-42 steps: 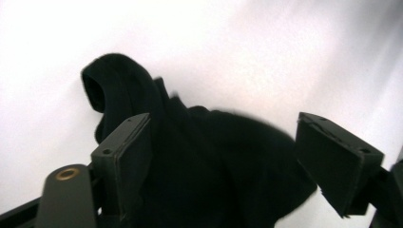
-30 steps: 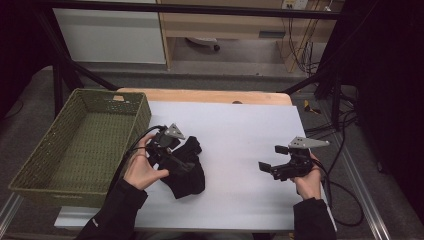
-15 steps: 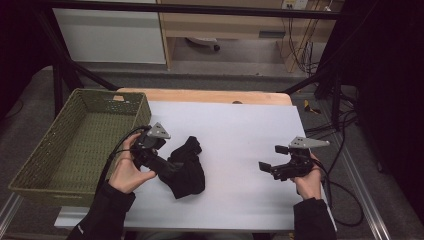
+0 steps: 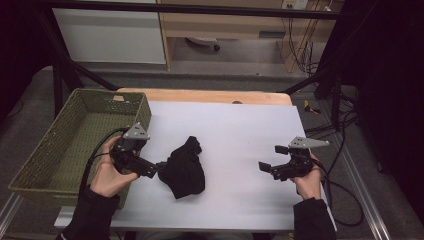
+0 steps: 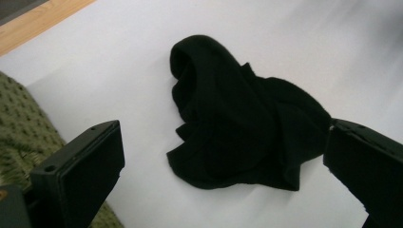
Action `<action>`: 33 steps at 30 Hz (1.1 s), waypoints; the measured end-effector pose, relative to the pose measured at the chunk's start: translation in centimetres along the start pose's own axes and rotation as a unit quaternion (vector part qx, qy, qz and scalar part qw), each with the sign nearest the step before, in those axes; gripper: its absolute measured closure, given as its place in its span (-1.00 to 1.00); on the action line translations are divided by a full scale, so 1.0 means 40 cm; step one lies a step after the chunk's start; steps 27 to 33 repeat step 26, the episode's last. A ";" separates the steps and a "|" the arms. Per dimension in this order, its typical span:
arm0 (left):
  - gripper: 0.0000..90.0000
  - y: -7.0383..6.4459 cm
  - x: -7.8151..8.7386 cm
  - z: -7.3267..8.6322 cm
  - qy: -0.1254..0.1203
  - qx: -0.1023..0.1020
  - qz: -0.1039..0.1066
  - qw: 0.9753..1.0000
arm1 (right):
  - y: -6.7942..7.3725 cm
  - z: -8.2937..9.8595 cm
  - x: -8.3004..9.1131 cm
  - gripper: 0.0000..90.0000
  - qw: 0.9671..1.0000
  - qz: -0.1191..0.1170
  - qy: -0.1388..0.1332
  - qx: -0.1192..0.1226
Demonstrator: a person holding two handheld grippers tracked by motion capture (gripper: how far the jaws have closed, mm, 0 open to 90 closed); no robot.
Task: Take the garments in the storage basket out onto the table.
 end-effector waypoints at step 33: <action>-1.00 0.094 0.018 0.125 -0.017 0.051 -0.024 0.998 | 0.000 0.001 -0.001 -0.98 1.000 0.001 0.001 -0.001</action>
Point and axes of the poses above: each handheld gripper's, and its own axes: x roughly backward along the jaws, z roughly out of its underside, y roughly to its left, the point moved 6 cm from there along -x, roughly forward along the jaws, and after that the axes turned 15 degrees about y, right-handed, at the moved point
